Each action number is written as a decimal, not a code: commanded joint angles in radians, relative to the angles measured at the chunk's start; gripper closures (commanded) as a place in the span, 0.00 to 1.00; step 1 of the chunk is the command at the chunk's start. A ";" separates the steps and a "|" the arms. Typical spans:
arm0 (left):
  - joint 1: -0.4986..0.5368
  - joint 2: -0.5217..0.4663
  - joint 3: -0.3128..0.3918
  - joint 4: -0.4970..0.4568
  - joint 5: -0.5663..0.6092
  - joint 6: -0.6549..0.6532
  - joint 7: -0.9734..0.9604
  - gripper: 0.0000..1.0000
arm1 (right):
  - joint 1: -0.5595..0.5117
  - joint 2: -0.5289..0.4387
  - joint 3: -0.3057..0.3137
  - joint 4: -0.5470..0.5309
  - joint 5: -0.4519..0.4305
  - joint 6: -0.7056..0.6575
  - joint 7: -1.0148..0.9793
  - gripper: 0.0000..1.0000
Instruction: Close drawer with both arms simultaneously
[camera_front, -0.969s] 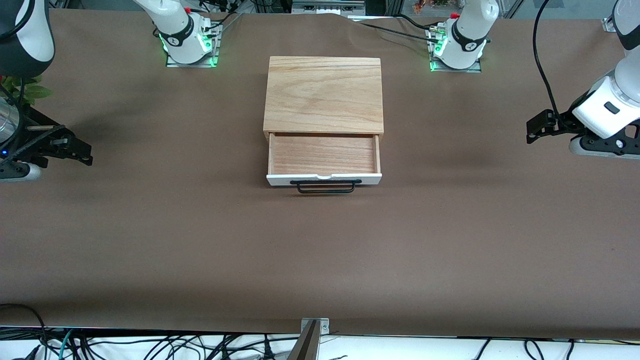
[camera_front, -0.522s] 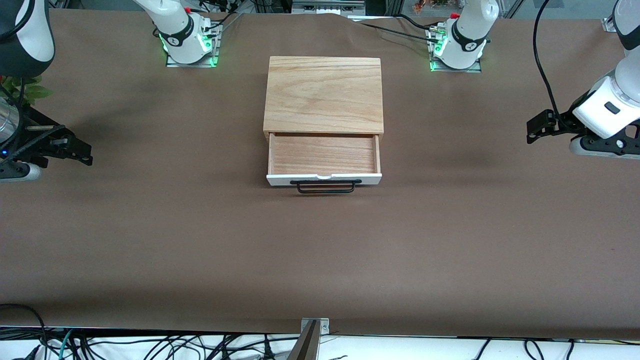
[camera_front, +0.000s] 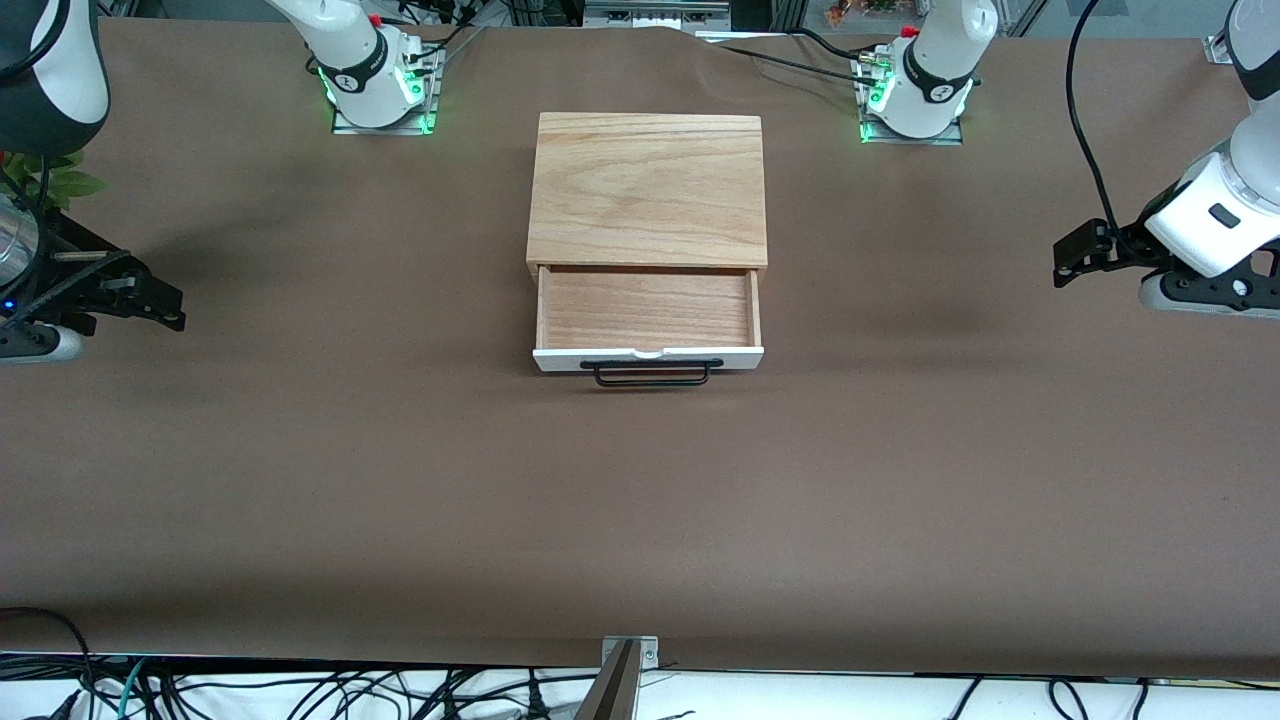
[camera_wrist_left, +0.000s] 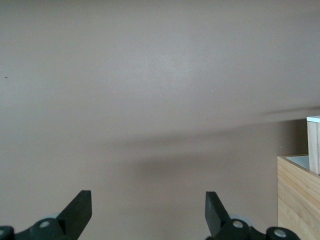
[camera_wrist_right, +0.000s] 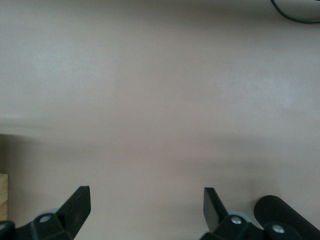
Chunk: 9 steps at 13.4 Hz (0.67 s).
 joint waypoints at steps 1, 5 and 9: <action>0.010 -0.007 -0.006 0.011 0.001 -0.018 0.017 0.00 | -0.004 0.009 0.007 0.022 -0.002 -0.004 0.012 0.00; 0.010 -0.007 -0.006 0.011 0.001 -0.020 0.017 0.00 | -0.007 0.009 0.007 0.022 -0.002 -0.004 0.012 0.00; 0.011 0.001 -0.004 0.012 0.003 -0.020 0.019 0.00 | -0.007 0.009 0.007 0.022 -0.002 -0.004 0.012 0.00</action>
